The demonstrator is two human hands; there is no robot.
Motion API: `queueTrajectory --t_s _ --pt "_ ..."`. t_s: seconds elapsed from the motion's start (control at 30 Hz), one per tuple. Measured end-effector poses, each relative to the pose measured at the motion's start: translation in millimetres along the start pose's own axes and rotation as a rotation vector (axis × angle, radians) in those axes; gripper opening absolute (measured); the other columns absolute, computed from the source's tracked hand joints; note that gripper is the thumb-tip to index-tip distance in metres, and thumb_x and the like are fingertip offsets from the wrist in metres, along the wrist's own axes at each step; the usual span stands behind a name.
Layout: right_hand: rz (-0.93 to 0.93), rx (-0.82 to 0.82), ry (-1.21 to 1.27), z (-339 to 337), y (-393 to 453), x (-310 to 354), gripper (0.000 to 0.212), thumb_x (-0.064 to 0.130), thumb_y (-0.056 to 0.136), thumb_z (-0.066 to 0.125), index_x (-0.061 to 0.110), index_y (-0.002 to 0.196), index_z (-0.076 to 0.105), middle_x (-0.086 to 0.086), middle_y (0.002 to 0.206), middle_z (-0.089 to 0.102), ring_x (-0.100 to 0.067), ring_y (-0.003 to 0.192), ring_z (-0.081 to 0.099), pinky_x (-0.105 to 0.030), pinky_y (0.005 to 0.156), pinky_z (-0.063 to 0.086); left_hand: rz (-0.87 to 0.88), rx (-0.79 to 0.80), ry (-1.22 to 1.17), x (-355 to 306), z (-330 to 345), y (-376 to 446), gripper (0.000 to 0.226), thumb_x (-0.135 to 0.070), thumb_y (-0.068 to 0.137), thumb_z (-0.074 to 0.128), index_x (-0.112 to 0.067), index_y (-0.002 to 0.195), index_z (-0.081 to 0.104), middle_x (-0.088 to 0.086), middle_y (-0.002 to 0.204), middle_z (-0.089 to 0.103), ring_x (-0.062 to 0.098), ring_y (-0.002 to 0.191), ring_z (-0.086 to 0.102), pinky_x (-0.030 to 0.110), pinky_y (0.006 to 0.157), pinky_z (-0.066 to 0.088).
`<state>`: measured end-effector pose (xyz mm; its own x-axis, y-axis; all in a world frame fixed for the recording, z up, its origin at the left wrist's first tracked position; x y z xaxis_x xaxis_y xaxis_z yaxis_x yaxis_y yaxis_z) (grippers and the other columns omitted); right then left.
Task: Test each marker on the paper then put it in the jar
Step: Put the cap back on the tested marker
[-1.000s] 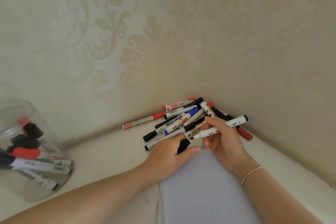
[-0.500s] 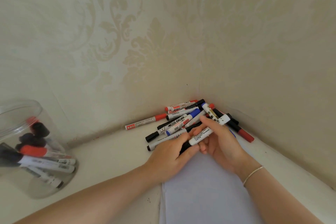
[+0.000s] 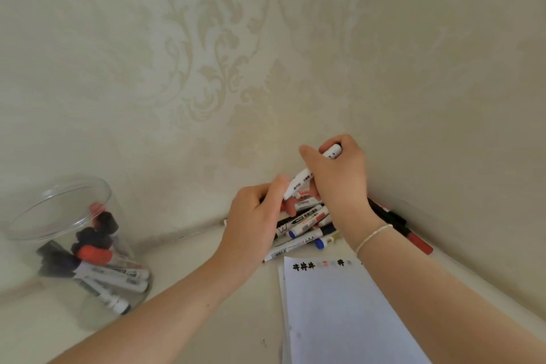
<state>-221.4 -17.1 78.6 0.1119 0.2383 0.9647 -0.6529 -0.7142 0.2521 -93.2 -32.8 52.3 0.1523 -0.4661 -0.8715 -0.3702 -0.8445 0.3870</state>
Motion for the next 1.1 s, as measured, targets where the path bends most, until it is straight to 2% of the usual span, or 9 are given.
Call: queueTrajectory --t_s 0.33,0.47,0.57,0.63,0.77,0.83,0.87,0.97,1.1 --pt "0.082 -0.015 -0.011 14 -28 -11 0.023 0.006 0.083 0.059 0.019 0.084 0.041 -0.007 0.066 0.054 -0.016 0.04 0.048 -0.023 0.038 0.042 -0.096 -0.065 -0.006 16 -9 -13 0.057 -0.029 0.101 0.038 -0.007 0.049 0.046 -0.008 0.037 0.025 0.008 0.036 0.024 0.018 0.042 0.023" --pt "0.174 0.025 -0.019 15 -31 -20 0.022 0.008 0.085 0.059 0.019 0.088 0.04 -0.013 0.073 0.062 -0.011 0.032 0.048 -0.02 0.036 0.041 -0.121 0.01 0.045 18 -11 -15 0.061 -0.03 0.1 0.038 -0.026 0.041 0.052 -0.01 0.034 0.031 0.005 0.035 0.029 0.014 0.041 0.025" --pt "0.31 0.001 0.065 20 -27 -32 0.022 0.015 0.088 0.062 0.013 0.101 0.044 -0.012 0.07 0.065 -0.009 0.033 0.053 -0.02 0.039 0.046 -0.095 -0.012 0.097 17 -19 -5 0.032 -0.037 0.095 0.05 -0.029 0.064 0.054 -0.009 0.045 0.049 0.006 0.042 0.044 0.013 0.045 0.034" --pt "0.399 -0.06 0.213 29 -26 -38 0.026 0.019 0.089 0.063 0.01 0.106 0.045 -0.011 0.065 0.067 -0.017 0.044 0.062 -0.03 0.053 0.057 -0.163 -0.06 -0.029 15 -23 4 0.018 -0.03 0.091 0.061 -0.014 0.092 0.053 0.0 0.066 0.067 0.012 0.052 0.063 0.02 0.048 0.048" --pt "0.549 0.112 0.429 55 -25 -41 0.029 0.025 0.096 0.054 -0.002 0.105 0.052 -0.023 0.087 0.066 -0.023 0.057 0.066 -0.034 0.057 0.06 -0.014 -0.252 -0.095 -4 -46 8 0.011 -0.014 0.088 0.066 -0.014 0.091 0.055 0.005 0.082 0.068 0.016 0.065 0.07 0.037 0.062 0.059" --pt "0.467 0.278 0.114 62 -23 -46 0.025 0.021 0.098 0.045 -0.001 0.094 0.058 -0.015 0.079 0.059 -0.022 0.058 0.061 -0.036 0.063 0.059 0.144 -0.359 0.076 -18 -69 5 0.01 -0.017 0.091 0.061 -0.021 0.094 0.052 -0.003 0.079 0.069 0.013 0.062 0.068 0.04 0.07 0.057" --pt "0.315 0.376 -0.233 62 -21 -50 0.021 0.014 0.097 0.043 0.003 0.097 0.06 -0.011 0.08 0.057 -0.021 0.063 0.059 -0.035 0.066 0.057 0.224 -0.402 0.156 -27 -82 2 0.01 -0.019 0.094 0.057 -0.023 0.098 0.049 -0.006 0.08 0.07 0.012 0.063 0.067 0.04 0.071 0.056" --pt "-0.195 0.709 -1.309 66 -26 -75 0.031 0.008 0.092 0.045 0.013 0.121 0.053 -0.01 0.119 0.056 -0.028 0.109 0.054 -0.035 0.09 0.043 0.4 -0.517 0.355 -50 -123 -5 0.016 -0.02 0.097 0.045 -0.025 0.111 0.039 -0.012 0.08 0.068 0.009 0.063 0.062 0.038 0.067 0.052" --pt "-0.416 0.807 -1.751 81 -36 -92 0.041 0.007 0.093 0.047 0.009 0.134 0.045 -0.016 0.138 0.044 -0.033 0.129 0.039 -0.045 0.107 0.028 0.452 -0.638 0.589 -56 -169 -11 0.02 -0.021 0.097 0.039 -0.017 0.117 0.04 -0.013 0.07 0.062 0.002 0.059 0.057 0.032 0.06 0.039"
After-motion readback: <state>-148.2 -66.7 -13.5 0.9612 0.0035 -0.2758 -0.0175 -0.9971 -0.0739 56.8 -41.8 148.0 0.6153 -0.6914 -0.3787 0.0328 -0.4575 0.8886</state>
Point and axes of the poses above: each hand's wrist, its own y-axis towards the middle knuckle, its own z-axis out of the palm, x = y × z, the point moved 2 cm from there along y, towards the middle knuckle
